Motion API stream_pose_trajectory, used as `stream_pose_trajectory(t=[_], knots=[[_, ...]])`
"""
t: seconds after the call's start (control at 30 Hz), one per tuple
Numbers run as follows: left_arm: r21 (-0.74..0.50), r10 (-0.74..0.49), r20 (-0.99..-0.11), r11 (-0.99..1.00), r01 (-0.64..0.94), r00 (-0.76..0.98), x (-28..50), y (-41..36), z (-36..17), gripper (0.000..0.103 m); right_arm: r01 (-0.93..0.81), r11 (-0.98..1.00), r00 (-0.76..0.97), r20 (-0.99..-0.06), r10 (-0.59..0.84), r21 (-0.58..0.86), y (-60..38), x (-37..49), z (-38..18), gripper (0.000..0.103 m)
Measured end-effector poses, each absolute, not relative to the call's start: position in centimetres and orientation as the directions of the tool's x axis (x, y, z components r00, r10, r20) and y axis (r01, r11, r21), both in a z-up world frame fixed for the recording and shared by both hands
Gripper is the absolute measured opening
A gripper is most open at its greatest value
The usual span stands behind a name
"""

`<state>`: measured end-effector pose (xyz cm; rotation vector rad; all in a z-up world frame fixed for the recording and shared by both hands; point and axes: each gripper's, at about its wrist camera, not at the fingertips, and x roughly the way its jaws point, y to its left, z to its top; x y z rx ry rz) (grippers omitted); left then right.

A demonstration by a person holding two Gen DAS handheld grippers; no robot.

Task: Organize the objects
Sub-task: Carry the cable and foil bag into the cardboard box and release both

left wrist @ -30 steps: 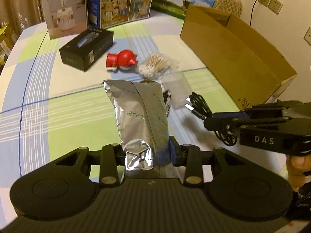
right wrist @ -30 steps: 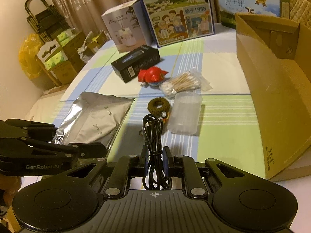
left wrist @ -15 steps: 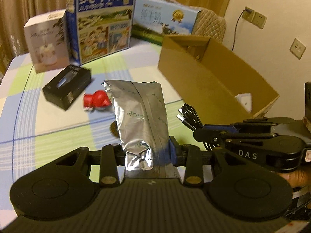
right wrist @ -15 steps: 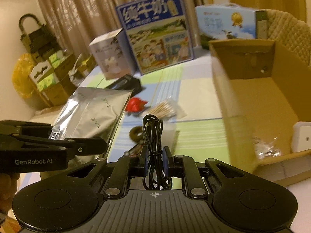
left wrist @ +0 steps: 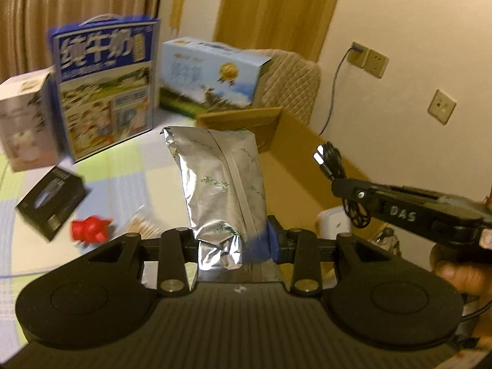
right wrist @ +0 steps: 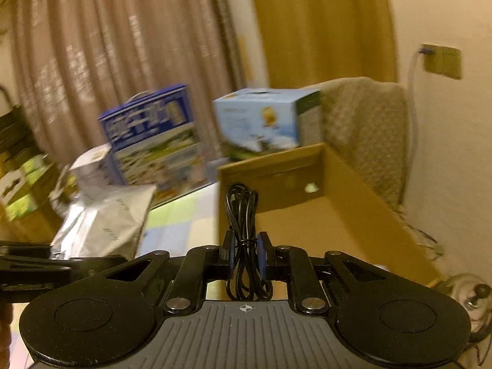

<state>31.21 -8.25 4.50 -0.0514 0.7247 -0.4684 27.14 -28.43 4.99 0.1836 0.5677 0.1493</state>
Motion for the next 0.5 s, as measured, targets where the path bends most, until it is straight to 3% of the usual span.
stream_pose_trajectory(t=[0.5], knots=[[-0.248, -0.504, -0.607, 0.855, 0.456, 0.614, 34.1, -16.8, 4.9, 0.032, 0.060, 0.953, 0.826, -0.550, 0.119, 0.298, -35.0, 28.5, 3.4, 0.012]])
